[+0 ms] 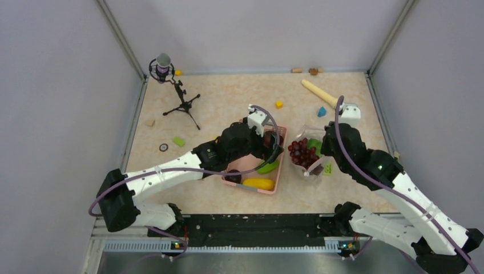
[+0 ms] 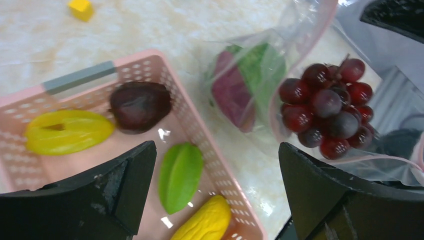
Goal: Place the food in the zip-top bag and seal the zipper
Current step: Place the fake fruit in the zipper food storage bag, then adjust the zipper food storage bag at the center of the board.
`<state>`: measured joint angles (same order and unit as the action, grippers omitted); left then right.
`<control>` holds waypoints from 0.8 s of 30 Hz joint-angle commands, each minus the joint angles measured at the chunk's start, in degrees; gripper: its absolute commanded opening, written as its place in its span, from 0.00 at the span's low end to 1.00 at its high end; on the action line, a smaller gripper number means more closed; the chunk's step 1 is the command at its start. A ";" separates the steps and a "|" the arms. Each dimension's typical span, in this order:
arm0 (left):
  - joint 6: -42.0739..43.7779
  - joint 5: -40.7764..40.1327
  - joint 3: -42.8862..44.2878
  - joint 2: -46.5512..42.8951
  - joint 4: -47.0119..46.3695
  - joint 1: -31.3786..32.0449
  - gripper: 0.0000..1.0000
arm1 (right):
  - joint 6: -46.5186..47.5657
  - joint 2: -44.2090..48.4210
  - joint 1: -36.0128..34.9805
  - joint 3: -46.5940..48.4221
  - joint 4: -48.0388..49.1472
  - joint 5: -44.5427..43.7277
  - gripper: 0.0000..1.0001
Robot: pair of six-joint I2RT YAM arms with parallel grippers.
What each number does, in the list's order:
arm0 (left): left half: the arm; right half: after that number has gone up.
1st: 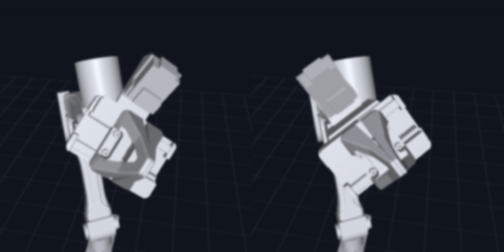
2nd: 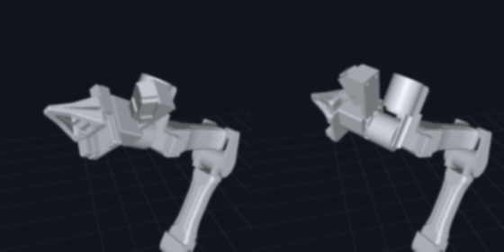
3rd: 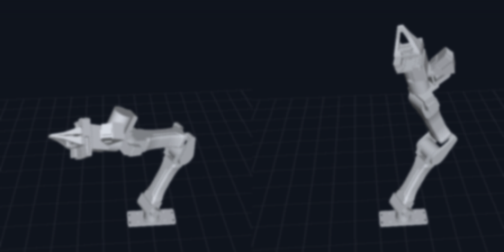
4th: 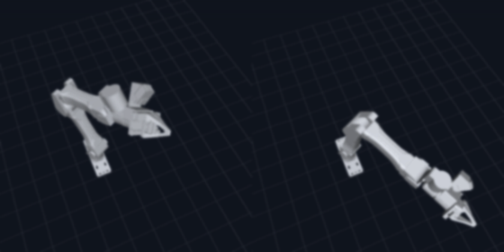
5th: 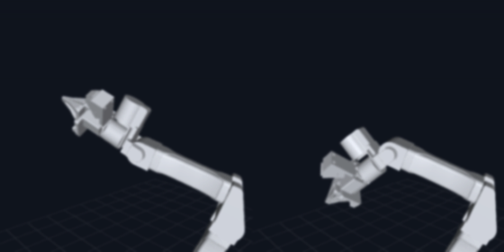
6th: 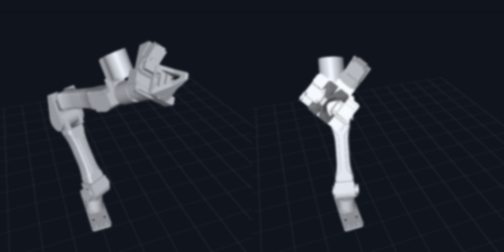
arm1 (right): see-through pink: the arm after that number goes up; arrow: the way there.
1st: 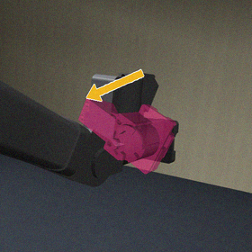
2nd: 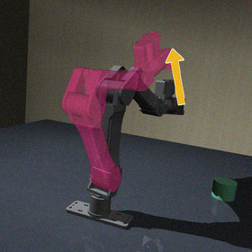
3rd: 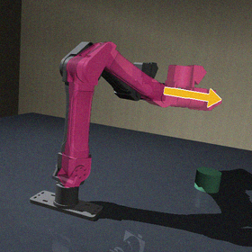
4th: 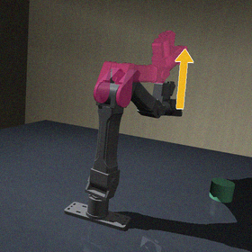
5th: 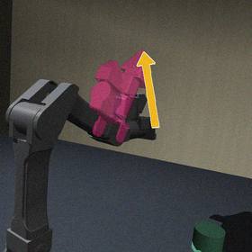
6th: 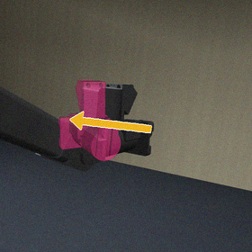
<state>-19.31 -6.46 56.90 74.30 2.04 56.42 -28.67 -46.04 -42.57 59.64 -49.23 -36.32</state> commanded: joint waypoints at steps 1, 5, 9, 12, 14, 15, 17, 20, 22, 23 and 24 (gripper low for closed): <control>-1.31 11.01 1.89 3.94 -5.61 0.22 0.97 | -0.38 1.23 0.07 0.30 1.95 -0.69 0.00; -1.43 14.68 5.07 8.38 -5.72 0.21 0.97 | -0.42 1.69 0.05 0.15 2.11 -0.43 0.00; -1.83 19.44 8.36 11.76 -5.71 0.27 0.90 | -0.29 2.25 0.08 0.08 2.30 -0.42 0.00; -2.41 22.35 9.33 12.83 -6.80 0.27 0.89 | -0.33 2.21 0.04 0.03 2.37 -0.35 0.00; -2.86 23.37 9.68 13.02 -7.42 0.22 0.89 | -0.26 2.22 0.08 -0.03 2.45 -0.11 0.00; -3.09 23.48 9.92 13.13 -7.53 0.19 0.89 | -0.18 2.24 0.09 -0.03 2.47 -0.01 0.00; -3.68 24.43 10.34 13.58 -8.19 0.22 0.89 | -0.13 2.23 0.04 0.03 2.56 0.10 0.00; -4.26 25.70 11.20 14.83 -8.66 0.22 0.84 | -0.16 2.23 0.05 -0.01 2.65 0.10 0.00; -4.58 26.02 11.81 15.93 -8.63 0.24 0.79 | -0.15 2.38 0.03 0.04 2.65 0.10 0.00; -4.59 26.24 12.20 16.55 -8.37 0.25 0.76 | -0.12 2.42 0.10 0.03 2.72 0.10 0.00; -4.47 26.45 12.58 17.10 -8.11 0.21 0.70 | -0.08 2.52 0.08 0.03 2.78 0.10 0.00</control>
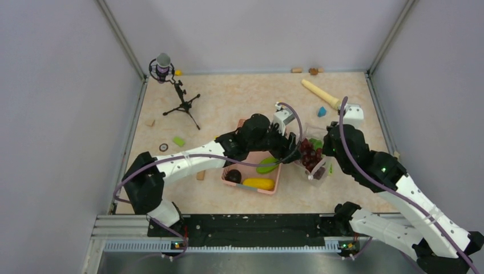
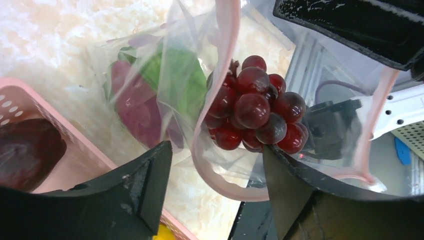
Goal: Place the food in the zip-top bag and seal the zipper
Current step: Adjust the zipper food storage bag at the center of the board.
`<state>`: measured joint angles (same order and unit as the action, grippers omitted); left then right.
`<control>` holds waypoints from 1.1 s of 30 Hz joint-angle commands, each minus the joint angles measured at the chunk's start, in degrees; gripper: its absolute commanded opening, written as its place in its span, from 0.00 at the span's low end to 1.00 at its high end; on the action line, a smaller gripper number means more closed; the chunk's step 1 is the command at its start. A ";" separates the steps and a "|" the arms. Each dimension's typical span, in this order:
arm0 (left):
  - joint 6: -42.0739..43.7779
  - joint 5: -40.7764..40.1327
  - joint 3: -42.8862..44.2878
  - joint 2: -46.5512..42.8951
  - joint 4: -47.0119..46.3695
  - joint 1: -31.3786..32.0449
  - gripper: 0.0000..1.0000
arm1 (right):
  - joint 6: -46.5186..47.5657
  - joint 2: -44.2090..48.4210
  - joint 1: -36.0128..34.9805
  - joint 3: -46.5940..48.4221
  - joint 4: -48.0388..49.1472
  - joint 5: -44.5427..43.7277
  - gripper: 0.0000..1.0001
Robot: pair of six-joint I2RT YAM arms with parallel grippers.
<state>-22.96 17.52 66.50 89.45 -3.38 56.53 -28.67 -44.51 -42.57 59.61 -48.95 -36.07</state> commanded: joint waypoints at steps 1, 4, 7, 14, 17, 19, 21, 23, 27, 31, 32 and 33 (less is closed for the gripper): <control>-0.66 2.48 3.45 2.56 -2.16 0.15 0.64 | -0.10 1.07 0.07 -0.03 2.50 -0.06 0.00; -0.05 2.03 4.81 3.53 -0.57 0.11 0.40 | -0.08 1.38 0.07 -0.08 2.70 0.12 0.00; 0.81 1.00 5.34 2.84 0.75 0.16 0.08 | 0.08 1.42 0.07 -0.13 2.72 0.11 0.00; 7.53 -11.29 8.68 -4.47 9.26 0.15 0.00 | -0.95 1.71 0.08 0.22 1.19 -2.29 0.00; 10.80 -16.73 9.08 -7.03 11.43 0.14 0.00 | -2.96 1.94 0.11 0.97 -1.55 -6.62 0.00; 12.27 -20.27 9.27 -7.95 12.49 0.13 0.00 | -3.74 2.44 0.08 1.47 -2.61 -8.27 0.00; 13.70 -21.64 9.48 -8.28 12.85 0.16 0.00 | -4.02 3.41 0.06 1.56 -2.98 -9.22 0.00; 14.11 -22.41 9.81 -7.88 13.03 0.09 0.01 | -4.10 4.46 0.04 1.55 -3.01 -9.67 0.00; 14.49 -20.15 11.38 -5.80 13.48 0.08 0.07 | -4.16 5.70 0.08 1.38 -2.44 -9.72 0.00; 14.87 -14.01 13.13 -3.16 13.27 0.07 0.28 | -3.50 5.44 0.03 1.04 -1.88 -8.96 0.00; 14.87 -12.92 13.83 -2.65 13.45 0.05 0.39 | -3.32 5.22 0.06 1.04 -1.78 -8.54 0.00; 14.79 -11.91 14.25 -2.35 13.57 0.00 0.57 | -3.02 4.91 0.07 1.03 -1.65 -8.12 0.00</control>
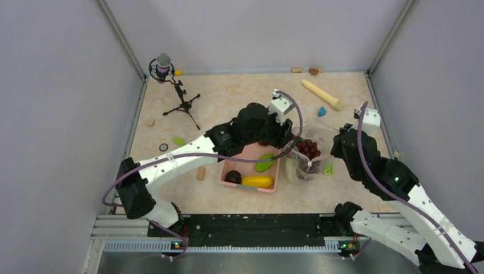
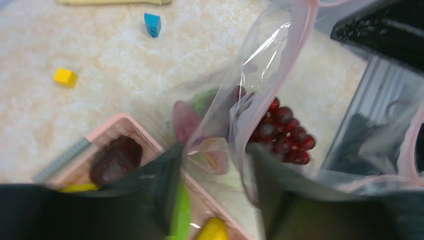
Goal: Place the food in the zip-top bag and seal the zipper
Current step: Adjust the zipper food storage bag at the center of the board, then pick up the fake fruit from the bin.
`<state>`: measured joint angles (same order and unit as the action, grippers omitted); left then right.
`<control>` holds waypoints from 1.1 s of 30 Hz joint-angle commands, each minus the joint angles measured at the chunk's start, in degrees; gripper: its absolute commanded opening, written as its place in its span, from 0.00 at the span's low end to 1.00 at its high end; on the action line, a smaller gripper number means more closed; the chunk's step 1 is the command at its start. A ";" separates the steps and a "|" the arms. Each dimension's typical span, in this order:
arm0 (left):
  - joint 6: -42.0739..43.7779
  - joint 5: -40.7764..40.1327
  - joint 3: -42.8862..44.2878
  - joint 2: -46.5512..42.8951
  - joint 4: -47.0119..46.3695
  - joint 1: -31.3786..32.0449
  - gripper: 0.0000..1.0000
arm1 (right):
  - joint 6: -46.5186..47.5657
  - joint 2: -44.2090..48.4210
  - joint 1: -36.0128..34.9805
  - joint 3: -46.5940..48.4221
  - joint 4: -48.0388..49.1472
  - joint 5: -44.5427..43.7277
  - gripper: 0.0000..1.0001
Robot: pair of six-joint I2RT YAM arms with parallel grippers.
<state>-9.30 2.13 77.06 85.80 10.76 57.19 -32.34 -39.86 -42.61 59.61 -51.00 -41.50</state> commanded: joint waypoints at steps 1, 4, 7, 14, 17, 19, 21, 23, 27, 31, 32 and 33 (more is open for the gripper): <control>0.88 4.26 4.00 1.34 -0.26 -0.60 0.77 | 1.15 -0.04 0.13 0.91 0.65 -1.93 0.00; 0.49 4.69 3.01 -0.59 0.80 -0.64 0.97 | 2.24 -1.64 0.13 0.52 1.14 1.21 0.00; -0.47 2.53 -3.87 -6.87 -2.56 -0.60 0.97 | 2.95 -3.62 0.12 0.65 1.17 3.58 0.00; -9.72 -11.15 -24.51 -23.19 -12.51 -4.83 0.97 | 3.17 -4.52 0.09 0.65 1.17 4.19 0.00; -13.55 -9.16 -30.17 -25.19 -13.00 -8.75 0.98 | 3.18 -4.29 0.07 0.50 1.42 3.96 0.00; -14.94 -9.29 -31.70 -25.09 -11.31 -10.11 0.98 | 3.16 -4.29 0.07 0.58 1.43 4.14 0.00; -14.75 -9.36 -32.87 -24.75 -8.36 -11.01 0.97 | 3.31 -4.15 0.07 0.44 1.44 4.71 0.00; -12.43 -7.99 -35.94 -24.40 -9.89 -11.51 0.97 | 3.38 -4.18 0.10 0.38 1.43 5.24 0.00; -4.29 1.59 -42.99 -21.35 -23.55 -12.16 0.97 | 3.51 -4.31 0.13 0.17 1.52 6.29 0.00; 0.83 9.15 -40.33 -13.57 -25.37 -12.36 0.97 | 3.26 -4.53 0.06 -0.21 1.49 4.86 0.00; 1.22 9.96 -38.57 -11.22 -24.23 -12.34 0.97 | 3.26 -4.55 0.03 -0.25 1.47 4.52 0.00; 1.45 10.05 -36.47 -8.79 -22.36 -12.36 0.97 | 3.23 -4.55 0.10 -0.21 1.44 4.19 0.00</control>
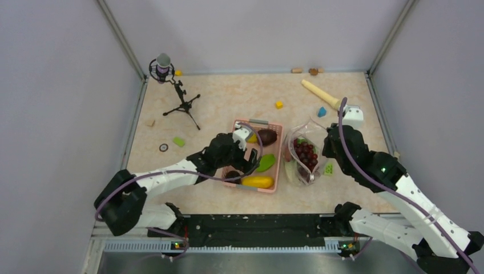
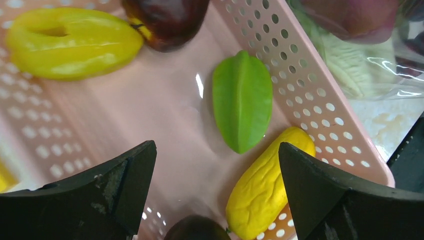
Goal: Place the food in the zip-top bag and seal the zipper
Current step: Pick up the fake fruit from the bin.
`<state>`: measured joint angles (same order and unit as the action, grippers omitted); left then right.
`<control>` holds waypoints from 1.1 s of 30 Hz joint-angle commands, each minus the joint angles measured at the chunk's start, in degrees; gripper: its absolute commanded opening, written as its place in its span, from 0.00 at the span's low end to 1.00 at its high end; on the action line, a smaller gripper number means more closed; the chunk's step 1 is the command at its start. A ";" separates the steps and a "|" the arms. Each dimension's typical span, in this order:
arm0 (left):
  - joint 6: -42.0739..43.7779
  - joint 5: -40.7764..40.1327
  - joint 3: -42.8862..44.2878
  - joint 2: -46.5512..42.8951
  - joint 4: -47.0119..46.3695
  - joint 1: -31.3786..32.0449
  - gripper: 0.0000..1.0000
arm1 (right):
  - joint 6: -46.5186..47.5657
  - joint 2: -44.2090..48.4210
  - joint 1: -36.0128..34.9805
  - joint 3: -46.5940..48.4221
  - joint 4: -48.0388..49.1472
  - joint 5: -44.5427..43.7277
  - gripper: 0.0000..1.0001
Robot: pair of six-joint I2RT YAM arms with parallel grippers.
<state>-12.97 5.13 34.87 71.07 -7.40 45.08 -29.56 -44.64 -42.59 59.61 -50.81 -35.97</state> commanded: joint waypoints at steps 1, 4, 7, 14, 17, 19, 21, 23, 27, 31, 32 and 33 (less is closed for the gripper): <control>5.49 6.65 8.28 9.03 -0.17 -0.21 0.97 | 0.39 0.19 0.07 -0.08 1.12 -1.82 0.00; 5.82 4.97 15.45 15.27 6.07 -0.41 0.97 | -0.03 0.34 0.01 0.12 0.65 -3.28 0.00; 6.15 6.79 17.71 18.95 6.31 -0.43 0.91 | -0.14 0.30 0.09 0.15 0.54 -3.55 0.00; 5.09 8.13 18.75 21.96 4.45 -0.51 0.71 | 0.10 0.57 0.05 0.07 0.58 -2.90 0.00; 4.88 9.39 21.05 23.94 6.80 -0.50 0.63 | 0.13 0.94 0.09 0.09 0.52 -3.05 0.00; 5.01 10.14 22.45 25.38 7.17 -0.52 0.58 | 0.06 1.03 0.09 0.04 0.54 -3.23 0.00; 4.90 11.12 24.14 26.81 9.10 -0.52 0.51 | 0.03 1.00 0.08 0.06 0.53 -3.34 0.00; 4.80 12.04 25.14 27.83 9.81 -0.52 0.44 | 0.07 0.92 0.08 0.13 0.53 -3.41 0.00; 4.70 12.36 25.68 28.83 10.05 -0.52 0.33 | 0.07 1.00 0.09 0.14 0.53 -3.69 0.00; 4.27 12.51 25.82 29.36 10.82 -0.52 0.19 | 0.09 0.99 0.07 0.15 0.53 -3.78 0.00; 4.19 12.77 25.78 29.32 10.83 -0.51 0.15 | 0.04 0.99 0.11 0.05 0.54 -3.77 0.00; 4.03 12.78 25.77 29.26 10.95 -0.52 0.12 | 0.03 1.00 0.06 0.02 0.53 -3.76 0.00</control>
<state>-8.80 16.75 59.33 99.63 2.52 44.86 -29.61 -44.27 -42.59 59.61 -50.87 -38.26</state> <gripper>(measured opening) 0.186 0.003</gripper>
